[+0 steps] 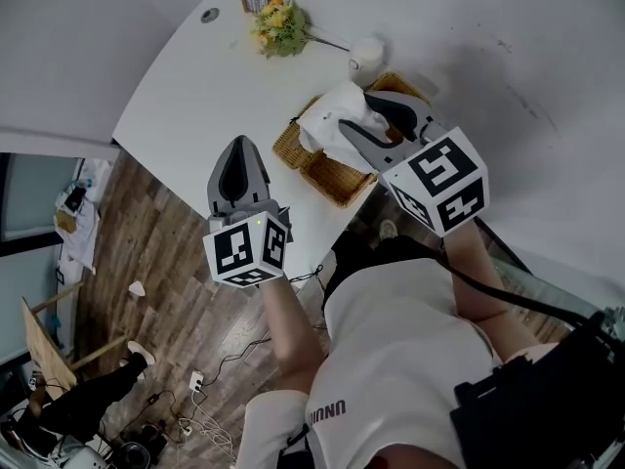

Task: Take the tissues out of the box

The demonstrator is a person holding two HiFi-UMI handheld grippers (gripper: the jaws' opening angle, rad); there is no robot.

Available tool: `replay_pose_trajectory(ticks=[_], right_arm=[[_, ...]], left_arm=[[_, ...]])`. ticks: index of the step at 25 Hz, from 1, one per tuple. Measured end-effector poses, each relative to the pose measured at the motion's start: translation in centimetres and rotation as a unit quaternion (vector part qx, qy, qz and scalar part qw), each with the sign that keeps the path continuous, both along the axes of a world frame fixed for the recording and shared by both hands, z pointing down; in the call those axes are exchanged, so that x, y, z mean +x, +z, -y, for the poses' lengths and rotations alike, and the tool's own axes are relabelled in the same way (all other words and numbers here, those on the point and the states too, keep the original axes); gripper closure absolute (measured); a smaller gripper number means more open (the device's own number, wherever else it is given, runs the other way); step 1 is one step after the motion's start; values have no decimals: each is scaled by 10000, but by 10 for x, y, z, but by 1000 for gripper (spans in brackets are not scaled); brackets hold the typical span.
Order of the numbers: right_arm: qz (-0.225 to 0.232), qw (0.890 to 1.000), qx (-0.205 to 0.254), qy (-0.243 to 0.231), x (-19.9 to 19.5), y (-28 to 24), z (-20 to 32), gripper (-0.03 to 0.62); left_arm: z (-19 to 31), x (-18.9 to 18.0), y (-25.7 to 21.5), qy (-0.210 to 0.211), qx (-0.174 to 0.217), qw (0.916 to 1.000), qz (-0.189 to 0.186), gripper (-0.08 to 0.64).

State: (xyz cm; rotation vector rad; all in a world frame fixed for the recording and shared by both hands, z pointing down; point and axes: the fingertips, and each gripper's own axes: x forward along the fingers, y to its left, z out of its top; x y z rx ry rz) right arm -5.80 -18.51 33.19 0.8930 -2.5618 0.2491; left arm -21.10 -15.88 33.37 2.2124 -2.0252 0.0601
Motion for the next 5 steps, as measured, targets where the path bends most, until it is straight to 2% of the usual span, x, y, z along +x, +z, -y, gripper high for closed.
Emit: replay_pose_trajectory(ticks=[5], right_arm=[[41,10000,0,-8,0,-2,1,396]], left_arm=[[2,1,0,19,-18,10000,7,548]])
